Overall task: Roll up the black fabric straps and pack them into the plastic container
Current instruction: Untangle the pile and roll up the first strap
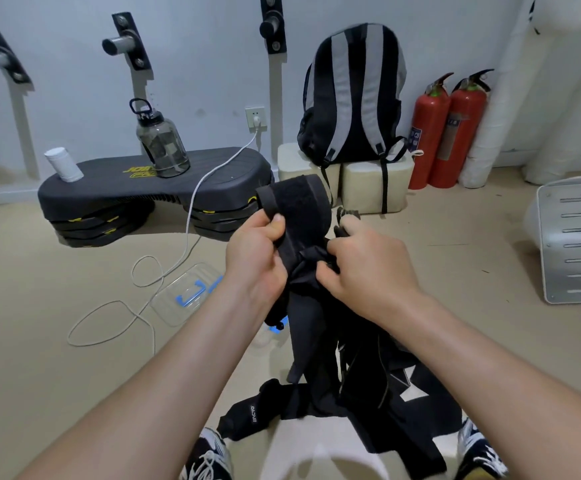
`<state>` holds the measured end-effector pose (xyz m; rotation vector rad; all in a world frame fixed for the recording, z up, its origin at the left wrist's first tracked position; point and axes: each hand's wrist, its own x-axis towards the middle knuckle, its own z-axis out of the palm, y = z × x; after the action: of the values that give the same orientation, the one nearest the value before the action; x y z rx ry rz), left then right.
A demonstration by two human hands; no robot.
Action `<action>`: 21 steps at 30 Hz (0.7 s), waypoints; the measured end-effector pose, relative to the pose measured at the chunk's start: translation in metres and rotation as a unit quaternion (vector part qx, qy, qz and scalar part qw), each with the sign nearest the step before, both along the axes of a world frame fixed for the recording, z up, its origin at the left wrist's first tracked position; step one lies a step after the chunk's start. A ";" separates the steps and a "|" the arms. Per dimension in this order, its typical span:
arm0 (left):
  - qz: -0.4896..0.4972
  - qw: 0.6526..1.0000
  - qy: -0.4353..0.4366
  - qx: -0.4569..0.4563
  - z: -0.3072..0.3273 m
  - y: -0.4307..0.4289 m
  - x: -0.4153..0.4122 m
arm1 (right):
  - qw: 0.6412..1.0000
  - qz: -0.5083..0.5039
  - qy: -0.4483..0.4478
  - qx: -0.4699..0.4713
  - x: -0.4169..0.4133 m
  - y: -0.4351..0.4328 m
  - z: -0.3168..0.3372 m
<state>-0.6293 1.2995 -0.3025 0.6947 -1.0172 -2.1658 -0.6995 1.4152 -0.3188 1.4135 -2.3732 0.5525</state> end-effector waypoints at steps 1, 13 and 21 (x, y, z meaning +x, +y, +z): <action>0.012 1.000 -0.005 0.007 0.002 -0.004 0.001 | 1.000 0.013 0.001 -0.013 0.003 -0.001 0.000; -0.068 0.959 -0.172 -0.213 0.005 -0.053 0.056 | 0.844 -0.016 -0.527 -0.104 -0.009 -0.010 -0.003; -0.073 0.922 -0.175 -0.337 0.018 -0.022 0.068 | 0.565 0.081 -0.754 -0.326 0.000 -0.014 0.017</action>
<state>-0.5608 1.2773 -0.2846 0.6844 -1.9271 -1.6449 -0.6997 1.4014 -0.3017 0.6361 -2.0898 3.2829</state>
